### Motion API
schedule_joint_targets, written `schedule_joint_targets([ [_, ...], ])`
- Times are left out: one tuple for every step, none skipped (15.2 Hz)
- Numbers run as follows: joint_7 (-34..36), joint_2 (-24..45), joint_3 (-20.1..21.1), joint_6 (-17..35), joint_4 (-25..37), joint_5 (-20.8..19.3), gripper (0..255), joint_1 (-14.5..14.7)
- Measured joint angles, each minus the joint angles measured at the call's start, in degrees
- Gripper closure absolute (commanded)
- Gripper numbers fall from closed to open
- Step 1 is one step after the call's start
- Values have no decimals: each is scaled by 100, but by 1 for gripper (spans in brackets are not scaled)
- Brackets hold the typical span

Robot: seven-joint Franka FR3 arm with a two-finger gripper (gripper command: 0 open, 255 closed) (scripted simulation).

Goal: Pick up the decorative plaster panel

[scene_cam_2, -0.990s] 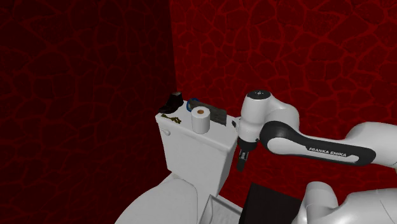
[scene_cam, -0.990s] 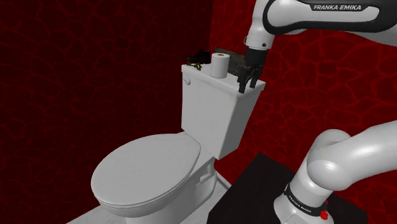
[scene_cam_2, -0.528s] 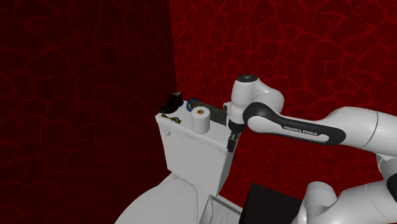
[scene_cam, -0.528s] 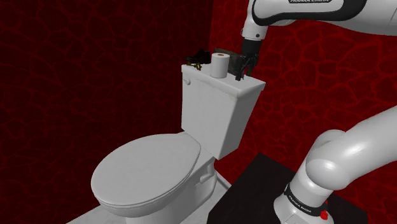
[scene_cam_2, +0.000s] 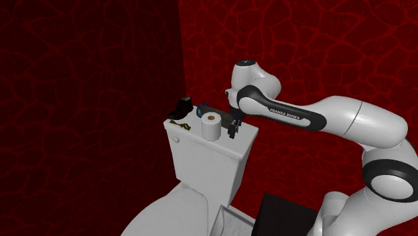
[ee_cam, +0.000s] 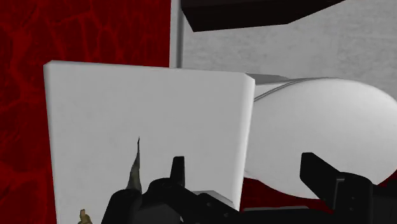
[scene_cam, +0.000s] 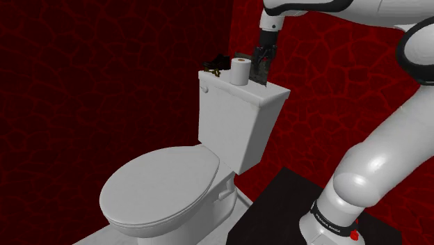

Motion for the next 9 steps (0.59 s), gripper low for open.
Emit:
schedule_joint_targets([
  [-63,191,-47,-29,247,9,0,-22],
  [-132,355,-97,-62,470,17,0,-49],
  [-225,556,-159,-129,765,36,0,-85],
  [-308,783,-216,-175,1066,64,0,-120],
  [-407,1013,-281,-219,1365,100,0,-168],
  [-465,1263,-318,-339,1757,143,0,-198],
  [-543,1432,-365,-385,1998,172,0,-245],
  [-621,1690,-413,-480,2374,230,0,-300],
  [-691,1883,-451,-579,2684,274,0,-352],
])
